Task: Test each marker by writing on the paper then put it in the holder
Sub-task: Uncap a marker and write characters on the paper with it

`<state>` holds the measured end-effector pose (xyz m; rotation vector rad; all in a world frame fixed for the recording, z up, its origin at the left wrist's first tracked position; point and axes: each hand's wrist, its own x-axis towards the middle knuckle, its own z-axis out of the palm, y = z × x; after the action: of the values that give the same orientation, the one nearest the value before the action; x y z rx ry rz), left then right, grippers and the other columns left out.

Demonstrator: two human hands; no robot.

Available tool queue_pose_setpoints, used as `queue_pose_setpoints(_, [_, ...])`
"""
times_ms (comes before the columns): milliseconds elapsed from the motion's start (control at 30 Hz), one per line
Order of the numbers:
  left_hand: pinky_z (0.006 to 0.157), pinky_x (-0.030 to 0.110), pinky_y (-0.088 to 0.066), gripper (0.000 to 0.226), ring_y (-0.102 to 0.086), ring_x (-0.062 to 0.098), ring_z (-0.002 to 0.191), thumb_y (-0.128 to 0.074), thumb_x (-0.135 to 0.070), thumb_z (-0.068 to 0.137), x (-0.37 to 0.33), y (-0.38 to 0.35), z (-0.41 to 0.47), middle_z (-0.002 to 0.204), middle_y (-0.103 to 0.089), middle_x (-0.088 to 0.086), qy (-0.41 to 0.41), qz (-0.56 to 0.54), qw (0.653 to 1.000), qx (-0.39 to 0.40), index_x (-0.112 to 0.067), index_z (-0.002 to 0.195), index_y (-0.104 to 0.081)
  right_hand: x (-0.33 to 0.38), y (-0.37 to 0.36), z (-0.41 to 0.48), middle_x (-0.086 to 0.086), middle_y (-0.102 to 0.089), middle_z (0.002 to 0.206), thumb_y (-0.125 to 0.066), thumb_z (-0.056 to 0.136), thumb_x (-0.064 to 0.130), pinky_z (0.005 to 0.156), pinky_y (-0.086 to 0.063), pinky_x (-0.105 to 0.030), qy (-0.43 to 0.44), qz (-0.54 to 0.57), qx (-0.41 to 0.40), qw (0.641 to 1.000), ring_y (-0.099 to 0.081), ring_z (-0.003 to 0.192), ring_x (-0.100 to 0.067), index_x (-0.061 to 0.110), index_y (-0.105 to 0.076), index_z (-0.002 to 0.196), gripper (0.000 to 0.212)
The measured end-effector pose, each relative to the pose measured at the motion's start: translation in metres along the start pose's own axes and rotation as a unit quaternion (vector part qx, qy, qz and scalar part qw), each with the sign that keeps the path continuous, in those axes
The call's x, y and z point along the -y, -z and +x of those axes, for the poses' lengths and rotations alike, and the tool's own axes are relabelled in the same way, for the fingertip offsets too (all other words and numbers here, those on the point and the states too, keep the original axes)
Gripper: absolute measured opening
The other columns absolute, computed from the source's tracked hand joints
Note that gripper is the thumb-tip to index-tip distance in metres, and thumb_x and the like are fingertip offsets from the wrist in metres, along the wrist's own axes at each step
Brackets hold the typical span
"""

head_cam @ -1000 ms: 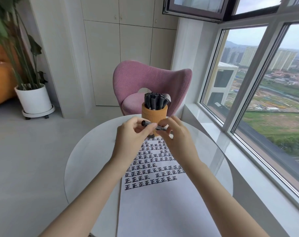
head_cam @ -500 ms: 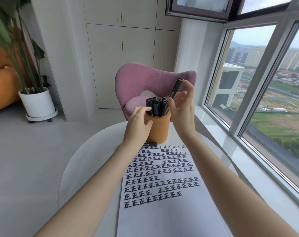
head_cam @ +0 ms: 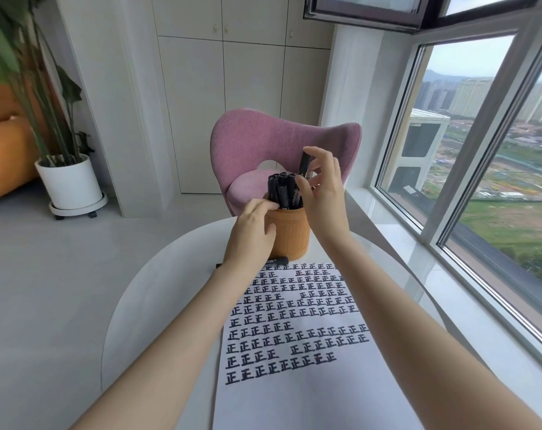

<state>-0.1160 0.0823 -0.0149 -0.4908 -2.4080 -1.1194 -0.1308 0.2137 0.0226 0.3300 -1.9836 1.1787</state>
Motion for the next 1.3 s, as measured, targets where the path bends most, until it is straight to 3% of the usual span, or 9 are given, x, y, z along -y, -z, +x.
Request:
queue_pose_setpoints(233, [0.095, 0.041, -0.045, 0.03, -0.056, 0.024, 0.108, -0.056, -0.002, 0.086, 0.002, -0.006, 0.008, 0.118, -0.057, 0.007, 0.016, -0.05, 0.998, -0.032, -0.008, 0.115, -0.047, -0.003, 0.002, 0.009, 0.003, -0.051, 0.102, -0.055, 0.088, -0.003, 0.076, -0.039, -0.025, -0.015, -0.028, 0.041, 0.999, -0.048, 0.082, -0.015, 0.007, -0.052, 0.114, 0.028])
queue_pose_setpoints(400, [0.092, 0.037, -0.046, 0.038, -0.055, 0.023, 0.106, -0.06, -0.012, 0.088, -0.004, -0.007, 0.031, 0.122, -0.055, 0.008, 0.046, -0.067, 0.995, -0.06, -0.013, 0.124, -0.048, -0.006, 0.007, 0.01, 0.007, -0.058, 0.113, -0.056, 0.089, 0.002, 0.065, -0.043, -0.028, 0.014, -0.088, 0.072, 0.993, -0.045, 0.069, 0.008, 0.005, -0.05, 0.113, 0.025])
queue_pose_setpoints(600, [0.092, 0.04, -0.049, 0.026, -0.061, 0.022, 0.101, -0.065, -0.002, 0.082, -0.003, -0.009, 0.039, 0.109, -0.057, 0.005, 0.056, -0.128, 0.982, -0.13, -0.011, 0.107, -0.063, -0.007, 0.005, 0.012, 0.008, -0.059, 0.12, -0.056, 0.088, -0.001, 0.071, -0.04, -0.026, -0.017, -0.063, 0.09, 0.994, -0.045, 0.07, 0.009, 0.009, -0.049, 0.114, 0.029])
queue_pose_setpoints(733, [0.085, 0.015, -0.045, 0.024, -0.057, 0.016, 0.112, -0.065, -0.009, 0.085, -0.002, -0.006, 0.044, 0.117, -0.061, 0.005, 0.056, -0.165, 0.98, -0.095, -0.006, 0.108, -0.058, -0.009, 0.004, 0.016, 0.013, -0.057, 0.105, -0.057, 0.088, 0.001, 0.073, -0.043, -0.03, -0.044, -0.061, 0.076, 0.994, -0.05, 0.072, -0.003, 0.017, -0.048, 0.117, 0.034])
queue_pose_setpoints(800, [0.074, -0.001, -0.039, 0.025, -0.054, 0.01, 0.108, -0.063, -0.01, 0.087, -0.003, -0.005, 0.044, 0.113, -0.057, -0.003, 0.055, -0.183, 0.979, -0.077, -0.004, 0.11, -0.055, -0.01, 0.004, 0.015, 0.019, -0.054, 0.1, -0.056, 0.088, 0.002, 0.074, -0.045, -0.033, -0.047, -0.058, 0.047, 0.996, -0.051, 0.077, -0.009, 0.017, -0.047, 0.117, 0.034])
queue_pose_setpoints(867, [0.07, -0.005, -0.038, 0.027, -0.053, 0.007, 0.101, -0.064, -0.01, 0.087, -0.005, -0.007, 0.044, 0.108, -0.055, -0.005, 0.052, -0.198, 0.977, -0.068, -0.003, 0.11, -0.053, -0.011, 0.005, 0.013, 0.025, -0.052, 0.097, -0.055, 0.088, 0.001, 0.074, -0.045, -0.034, -0.042, -0.048, 0.025, 0.998, -0.05, 0.078, -0.007, 0.018, -0.047, 0.117, 0.035])
queue_pose_setpoints(1000, [0.076, 0.001, -0.041, 0.026, -0.054, 0.007, 0.101, -0.066, -0.013, 0.085, -0.006, -0.012, 0.047, 0.107, -0.057, -0.003, 0.051, -0.214, 0.974, -0.061, -0.011, 0.102, -0.047, -0.01, 0.008, 0.013, 0.027, -0.052, 0.1, -0.055, 0.089, 0.008, 0.067, -0.038, -0.029, -0.028, -0.103, 0.051, 0.993, -0.053, 0.081, -0.009, 0.022, -0.047, 0.118, 0.033])
queue_pose_setpoints(1133, [0.092, 0.029, -0.047, 0.028, -0.055, 0.017, 0.115, -0.065, -0.019, 0.086, -0.003, -0.016, 0.047, 0.111, -0.056, -0.004, 0.047, -0.196, 0.978, -0.05, -0.016, 0.102, -0.043, -0.016, 0.008, 0.0, 0.017, -0.057, 0.099, -0.056, 0.088, 0.008, 0.062, -0.039, -0.031, -0.028, -0.159, 0.089, 0.983, -0.056, 0.082, -0.014, 0.018, -0.047, 0.117, 0.032])
queue_pose_setpoints(1300, [0.096, 0.033, -0.047, 0.043, -0.054, 0.018, 0.116, -0.068, -0.019, 0.084, -0.001, -0.017, 0.046, 0.122, -0.055, 0.003, 0.04, -0.209, 0.975, -0.063, -0.012, 0.118, -0.042, -0.028, 0.005, -0.015, 0.003, -0.039, 0.133, -0.057, 0.089, 0.011, 0.063, -0.051, -0.035, 0.003, -0.146, 0.055, 0.988, -0.056, 0.081, -0.011, 0.016, -0.055, 0.111, 0.023])
